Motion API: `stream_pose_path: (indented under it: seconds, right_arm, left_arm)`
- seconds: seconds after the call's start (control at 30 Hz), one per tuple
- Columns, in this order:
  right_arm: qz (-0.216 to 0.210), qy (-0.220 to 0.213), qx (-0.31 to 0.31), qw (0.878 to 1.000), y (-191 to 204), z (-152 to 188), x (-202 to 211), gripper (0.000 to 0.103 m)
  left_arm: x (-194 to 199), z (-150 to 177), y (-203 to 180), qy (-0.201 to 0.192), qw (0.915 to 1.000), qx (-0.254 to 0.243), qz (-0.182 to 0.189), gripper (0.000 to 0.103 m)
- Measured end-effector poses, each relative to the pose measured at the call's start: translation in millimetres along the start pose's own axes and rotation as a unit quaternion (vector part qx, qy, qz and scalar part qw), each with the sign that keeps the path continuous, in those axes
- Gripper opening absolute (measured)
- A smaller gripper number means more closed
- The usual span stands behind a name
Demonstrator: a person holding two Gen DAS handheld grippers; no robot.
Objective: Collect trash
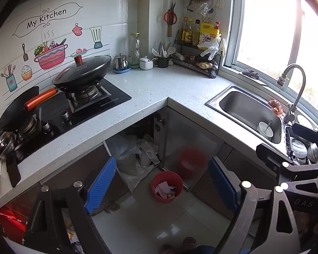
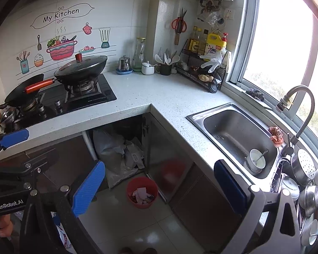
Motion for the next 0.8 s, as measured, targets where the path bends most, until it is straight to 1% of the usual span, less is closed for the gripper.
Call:
stream_pose_path:
  seconds: [0.23, 0.4, 0.8]
  right_arm:
    - [0.008, 0.0, -0.003, 1.0, 2.0, 0.4, 1.9, 0.102]
    - [0.009, -0.001, -0.007, 1.0, 3.2, 0.5, 2.5, 0.102]
    - [0.011, 0.003, -0.009, 1.0, 2.3, 1.6, 0.6, 0.102]
  left_arm:
    - [-1.3, 0.2, -4.1, 0.003, 1.0, 0.003, 0.005, 0.087]
    - [0.1, -0.4, -5.3, -0.002, 1.0, 0.001, 0.002, 0.087]
    - [-2.9, 1.6, -7.0, 0.001, 1.0, 0.0, 0.002, 0.087]
Point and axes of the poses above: each gripper's, at about its wrist camera, not at the fingertips, and x roughly against the way its jaws point, y to its left, z to its underside, the point moved 3 cm from there along -x, roughly the way its jaws point
